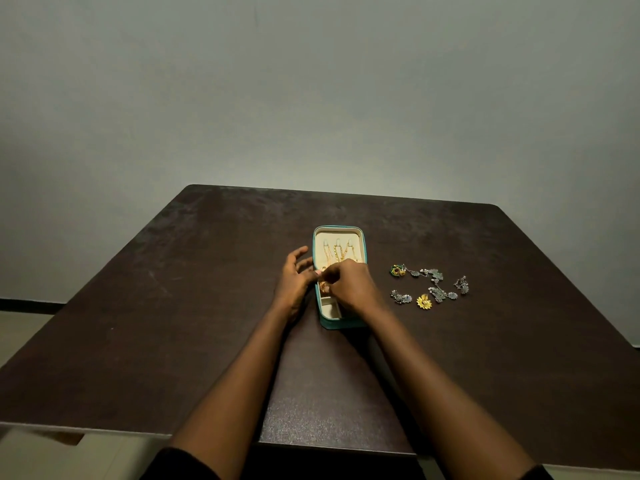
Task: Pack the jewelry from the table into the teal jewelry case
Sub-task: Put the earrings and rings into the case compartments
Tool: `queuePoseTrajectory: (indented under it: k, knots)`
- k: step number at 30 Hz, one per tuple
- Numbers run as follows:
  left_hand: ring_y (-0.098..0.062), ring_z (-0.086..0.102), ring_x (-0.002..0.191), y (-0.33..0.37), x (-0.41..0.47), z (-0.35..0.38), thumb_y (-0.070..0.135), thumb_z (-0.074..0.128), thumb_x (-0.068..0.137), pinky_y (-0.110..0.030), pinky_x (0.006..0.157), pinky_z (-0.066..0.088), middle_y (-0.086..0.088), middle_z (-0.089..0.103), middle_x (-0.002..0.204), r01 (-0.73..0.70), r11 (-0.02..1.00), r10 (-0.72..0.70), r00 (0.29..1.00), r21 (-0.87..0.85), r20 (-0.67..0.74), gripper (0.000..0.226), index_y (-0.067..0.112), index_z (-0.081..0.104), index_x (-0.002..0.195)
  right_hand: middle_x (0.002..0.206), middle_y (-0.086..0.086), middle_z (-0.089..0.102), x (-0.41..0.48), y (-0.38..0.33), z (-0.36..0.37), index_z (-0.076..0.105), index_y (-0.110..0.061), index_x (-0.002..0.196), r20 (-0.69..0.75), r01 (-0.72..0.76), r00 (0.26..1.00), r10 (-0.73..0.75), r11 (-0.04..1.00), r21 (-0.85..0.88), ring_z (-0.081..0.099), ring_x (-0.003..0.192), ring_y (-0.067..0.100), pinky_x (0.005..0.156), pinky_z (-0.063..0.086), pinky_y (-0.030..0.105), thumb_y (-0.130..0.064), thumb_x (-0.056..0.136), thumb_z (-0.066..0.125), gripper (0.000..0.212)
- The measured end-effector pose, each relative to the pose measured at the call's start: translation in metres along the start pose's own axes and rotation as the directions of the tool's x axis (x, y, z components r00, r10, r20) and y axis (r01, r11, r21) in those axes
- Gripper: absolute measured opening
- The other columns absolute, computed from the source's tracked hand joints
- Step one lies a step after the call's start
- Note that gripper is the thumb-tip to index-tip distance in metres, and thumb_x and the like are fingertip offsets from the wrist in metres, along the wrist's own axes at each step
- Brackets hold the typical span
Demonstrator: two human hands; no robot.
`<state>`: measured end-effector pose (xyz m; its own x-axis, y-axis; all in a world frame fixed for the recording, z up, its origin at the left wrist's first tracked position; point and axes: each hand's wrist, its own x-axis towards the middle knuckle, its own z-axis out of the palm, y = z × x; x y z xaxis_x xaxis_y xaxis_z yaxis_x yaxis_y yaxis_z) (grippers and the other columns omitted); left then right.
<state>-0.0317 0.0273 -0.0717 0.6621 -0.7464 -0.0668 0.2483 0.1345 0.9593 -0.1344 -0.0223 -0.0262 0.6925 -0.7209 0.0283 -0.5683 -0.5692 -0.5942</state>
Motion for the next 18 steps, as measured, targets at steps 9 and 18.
queuePoseTrajectory:
  k: [9, 18]
  knots:
    - [-0.016, 0.056, 0.096, -0.001, 0.000, 0.000, -0.022, 0.044, 0.082, -0.023, 0.074, 0.052, -0.025, 0.047, 0.131, -0.012, 1.000, 0.012, 1.000, -0.009, -0.003, 0.060, 0.005, 0.036, 0.135, 0.105, 0.013, 0.071, 0.002, -0.005, 0.000, 0.073, -0.012, 0.102, -0.157, -0.034, 0.987, 0.030, 0.999, -0.023, 0.062, 0.103, 0.029, 0.084, 0.050, 0.034, -0.012, 0.083, 0.059, 0.023]
    - [-0.023, 0.052, 0.108, 0.003, -0.003, 0.001, -0.022, 0.043, 0.082, -0.025, 0.075, 0.052, -0.022, 0.047, 0.131, 0.006, 1.000, -0.006, 1.000, -0.025, 0.004, 0.059, 0.006, 0.036, 0.135, 0.111, 0.010, 0.070, 0.010, -0.001, -0.013, 0.073, -0.009, 0.101, 0.003, -0.112, 0.994, 0.112, 0.989, 0.095, 0.058, 0.110, 0.022, 0.083, 0.042, 0.021, -0.007, 0.084, 0.060, 0.021]
